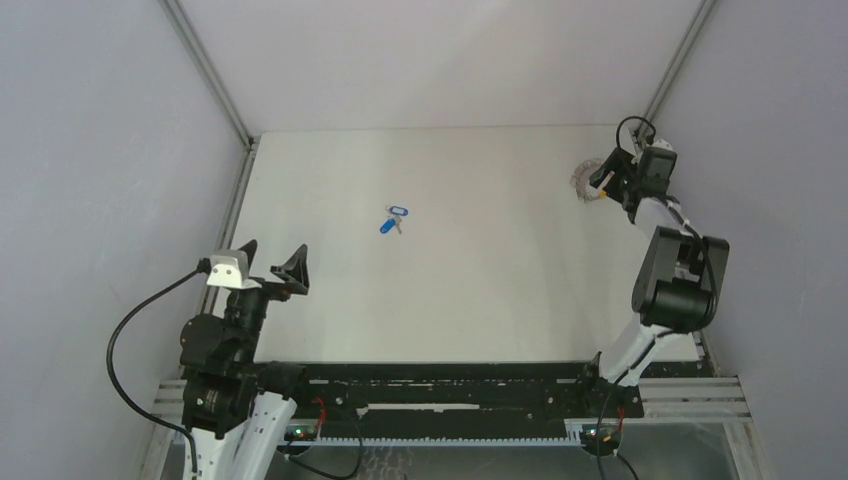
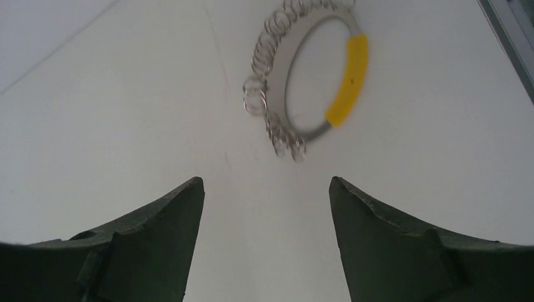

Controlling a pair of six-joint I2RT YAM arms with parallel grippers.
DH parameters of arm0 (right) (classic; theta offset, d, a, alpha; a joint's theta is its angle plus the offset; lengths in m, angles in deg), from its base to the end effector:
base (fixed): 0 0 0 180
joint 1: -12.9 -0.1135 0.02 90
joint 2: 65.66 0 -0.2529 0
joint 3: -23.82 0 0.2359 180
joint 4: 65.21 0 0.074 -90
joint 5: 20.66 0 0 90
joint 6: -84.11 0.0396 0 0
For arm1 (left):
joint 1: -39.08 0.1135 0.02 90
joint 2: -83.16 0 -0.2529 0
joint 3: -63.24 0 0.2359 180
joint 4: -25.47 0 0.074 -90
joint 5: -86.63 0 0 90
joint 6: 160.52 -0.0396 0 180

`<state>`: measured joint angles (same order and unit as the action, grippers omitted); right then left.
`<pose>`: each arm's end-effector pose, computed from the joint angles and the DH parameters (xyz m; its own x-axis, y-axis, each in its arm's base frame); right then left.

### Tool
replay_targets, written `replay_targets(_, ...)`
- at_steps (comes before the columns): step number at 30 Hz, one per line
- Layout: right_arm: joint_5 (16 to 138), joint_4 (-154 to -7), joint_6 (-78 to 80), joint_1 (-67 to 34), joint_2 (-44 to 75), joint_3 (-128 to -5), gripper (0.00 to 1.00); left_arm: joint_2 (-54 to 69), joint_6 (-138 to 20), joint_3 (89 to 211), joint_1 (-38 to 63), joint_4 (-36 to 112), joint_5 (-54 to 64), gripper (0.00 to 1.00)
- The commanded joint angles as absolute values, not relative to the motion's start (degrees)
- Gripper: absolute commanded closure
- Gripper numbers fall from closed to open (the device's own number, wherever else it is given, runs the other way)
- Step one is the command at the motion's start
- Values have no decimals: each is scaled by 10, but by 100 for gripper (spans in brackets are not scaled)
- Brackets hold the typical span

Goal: Put the keys on the keyring

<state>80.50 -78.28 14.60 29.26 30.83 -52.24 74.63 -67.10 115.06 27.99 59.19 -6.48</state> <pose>0.3512 -0.0951 0.2201 -0.4536 0.4911 -0.7437 0.2992 0.8700 0.3920 0.0530 -0.0082 0.3316 0.1545 -0.0910 -0.9838 0.1491 0.9865 -0.0678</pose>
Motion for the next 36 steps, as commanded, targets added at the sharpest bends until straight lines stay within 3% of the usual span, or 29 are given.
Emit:
replay_targets(1,839,-806,127,287,391,-638,28,730,-684,1142,278,580,-49,0)
replay_targets(14,915,-918,98,289,562,-808,48,719,-688,1143,278,580,-41,0)
replay_targets(19,927,-927,105,289,596,-830,51,721,-687,1142,278,580,-35,0)
replay_targets(24,938,-943,103,289,614,-843,56,722,-687,1142,278,580,-35,0)
replay_targets(36,966,-958,90,276,592,-815,80,721,-688,1143,278,579,-31,0)
